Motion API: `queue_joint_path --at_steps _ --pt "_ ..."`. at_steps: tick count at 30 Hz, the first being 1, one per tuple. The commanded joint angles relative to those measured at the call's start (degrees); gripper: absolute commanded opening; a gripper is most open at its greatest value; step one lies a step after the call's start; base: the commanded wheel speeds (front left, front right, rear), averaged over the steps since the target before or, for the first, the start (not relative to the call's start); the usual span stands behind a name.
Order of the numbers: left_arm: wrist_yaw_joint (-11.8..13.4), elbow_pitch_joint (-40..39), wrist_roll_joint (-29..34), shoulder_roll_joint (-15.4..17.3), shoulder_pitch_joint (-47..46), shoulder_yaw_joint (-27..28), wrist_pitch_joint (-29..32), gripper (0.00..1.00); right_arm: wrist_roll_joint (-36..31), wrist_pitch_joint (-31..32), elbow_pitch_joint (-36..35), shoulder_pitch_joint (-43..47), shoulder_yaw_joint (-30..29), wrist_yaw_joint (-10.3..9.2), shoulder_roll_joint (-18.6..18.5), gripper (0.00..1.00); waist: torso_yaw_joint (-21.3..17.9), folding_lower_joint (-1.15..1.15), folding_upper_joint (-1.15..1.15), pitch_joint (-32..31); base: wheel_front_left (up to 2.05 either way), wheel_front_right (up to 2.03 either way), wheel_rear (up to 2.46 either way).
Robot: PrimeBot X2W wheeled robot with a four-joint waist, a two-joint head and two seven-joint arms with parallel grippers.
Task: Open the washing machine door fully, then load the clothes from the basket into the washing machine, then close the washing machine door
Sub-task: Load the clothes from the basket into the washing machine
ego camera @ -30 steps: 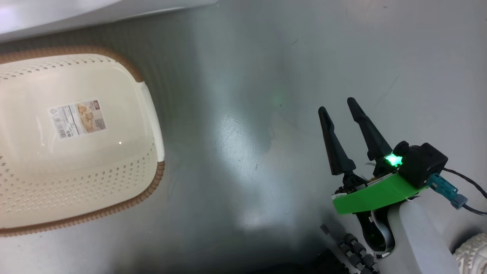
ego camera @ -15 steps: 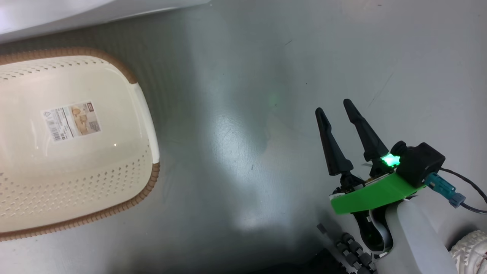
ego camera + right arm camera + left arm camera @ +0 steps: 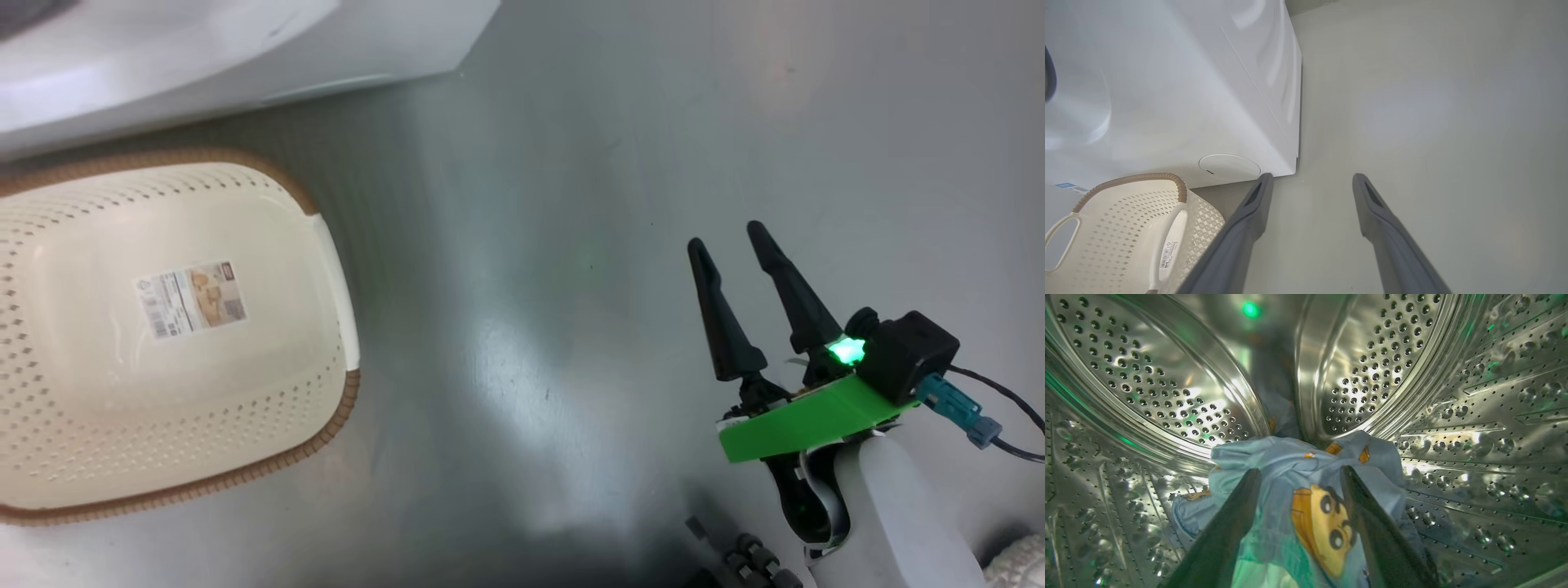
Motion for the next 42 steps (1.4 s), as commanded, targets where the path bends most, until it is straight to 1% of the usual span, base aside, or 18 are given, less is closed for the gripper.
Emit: queue_joint_path --at_steps 1,6,7,13,22,28,35,42 --pt "0.7 -1.0 -0.2 1.6 2.5 -0.1 -0.8 1.0 -0.8 -0.3 -0.5 2.9 0.4 0.09 0.3 1.0 1.2 0.0 0.0 -3.0 0.0 0.0 0.0" --pt "1.7 -1.3 -0.3 0.8 7.0 -0.4 -2.3 1.0 -1.6 -0.3 0.2 3.5 -0.9 0.09 0.3 1.0 1.7 0.0 0.0 -6.7 0.0 0.0 0.0" --pt "1.7 -1.3 -0.3 0.8 7.0 -0.4 -2.3 1.0 -1.6 -0.3 0.2 3.5 -0.9 0.09 0.3 1.0 1.7 0.0 0.0 -6.7 0.0 0.0 0.0" --pt "2.1 -2.2 -1.4 -0.2 13.6 0.3 -3.3 1.0 -2.4 -0.3 1.3 4.8 -1.5 0.09 0.3 1.0 2.6 0.0 0.0 -11.4 0.0 0.0 0.0" --pt "3.1 -6.3 -2.5 -1.6 24.2 1.3 -3.8 1.0 -3.7 -0.3 2.2 6.7 -1.9 0.09 0.2 1.0 4.3 0.0 0.0 -17.2 0.0 0.0 0.0" --pt "4.2 -12.7 -2.8 -2.4 32.9 3.0 -3.8 1.0 -3.9 -0.3 2.7 7.8 -2.0 0.09 0.2 1.0 4.9 0.0 0.0 -21.0 0.0 0.0 0.0" --pt "5.3 -22.1 -2.1 -3.1 44.6 4.6 -3.8 1.0 -4.0 -0.3 3.5 9.6 -2.1 0.09 0.0 1.0 5.3 0.0 0.0 -25.9 0.0 0.0 0.0" --pt "6.7 -31.9 -0.9 -5.0 56.8 5.7 -3.8 1.0 -4.2 -0.3 4.1 11.9 -2.7 0.09 -0.2 1.0 6.1 0.0 0.0 -30.8 0.0 0.0 0.0"
